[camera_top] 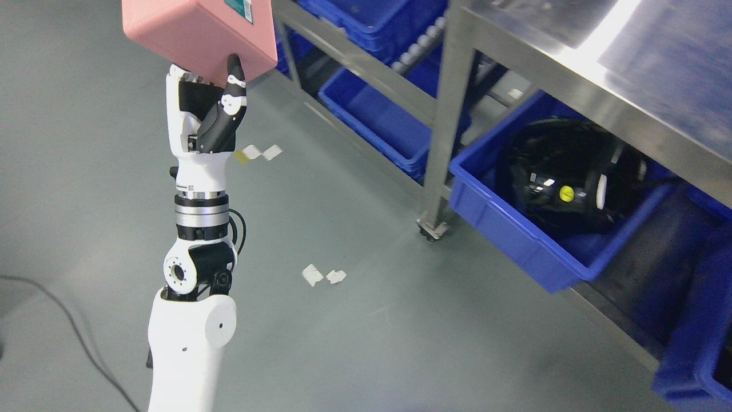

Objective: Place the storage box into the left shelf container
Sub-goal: 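Hold the pink box up in the left hand while turning to the shelf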

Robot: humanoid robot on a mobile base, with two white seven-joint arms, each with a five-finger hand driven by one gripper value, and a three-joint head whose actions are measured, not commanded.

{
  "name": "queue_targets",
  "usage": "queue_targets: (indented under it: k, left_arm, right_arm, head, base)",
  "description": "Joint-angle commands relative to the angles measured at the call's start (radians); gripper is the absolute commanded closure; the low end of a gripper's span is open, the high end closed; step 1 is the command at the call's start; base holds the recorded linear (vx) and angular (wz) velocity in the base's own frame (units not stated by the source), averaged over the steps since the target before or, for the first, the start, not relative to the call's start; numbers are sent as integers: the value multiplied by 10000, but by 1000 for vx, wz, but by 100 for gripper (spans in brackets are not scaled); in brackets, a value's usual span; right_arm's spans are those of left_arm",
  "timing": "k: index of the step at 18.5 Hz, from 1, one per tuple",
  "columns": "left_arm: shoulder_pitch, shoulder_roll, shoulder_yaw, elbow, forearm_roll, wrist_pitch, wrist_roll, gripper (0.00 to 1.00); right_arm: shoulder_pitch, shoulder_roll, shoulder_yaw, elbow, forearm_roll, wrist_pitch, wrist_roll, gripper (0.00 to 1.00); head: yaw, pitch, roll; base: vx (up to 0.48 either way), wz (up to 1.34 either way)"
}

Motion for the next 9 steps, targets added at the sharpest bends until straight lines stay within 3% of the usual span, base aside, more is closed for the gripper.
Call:
queue_targets:
  k: [1,6,9]
  left_arm:
    - [1478,113,1098,-992,-11,126,-108,96]
    - [2754,113,1589,-916,-134,111,-247,96]
    - [3123,113,1589,-916,-210,-56,-353,96]
  right_arm:
    - [-44,-175,1,-174,-215,-2,14,0]
    - [-44,-175,1,-174,-215,-2,-1,0]
    - [-29,-175,1,-174,-215,-18,-1,0]
  head:
    - [0,0,0]
    - [0,3,0]
    - [0,4,0]
  base:
    - [107,1074]
    - [171,1031]
    - [326,928]
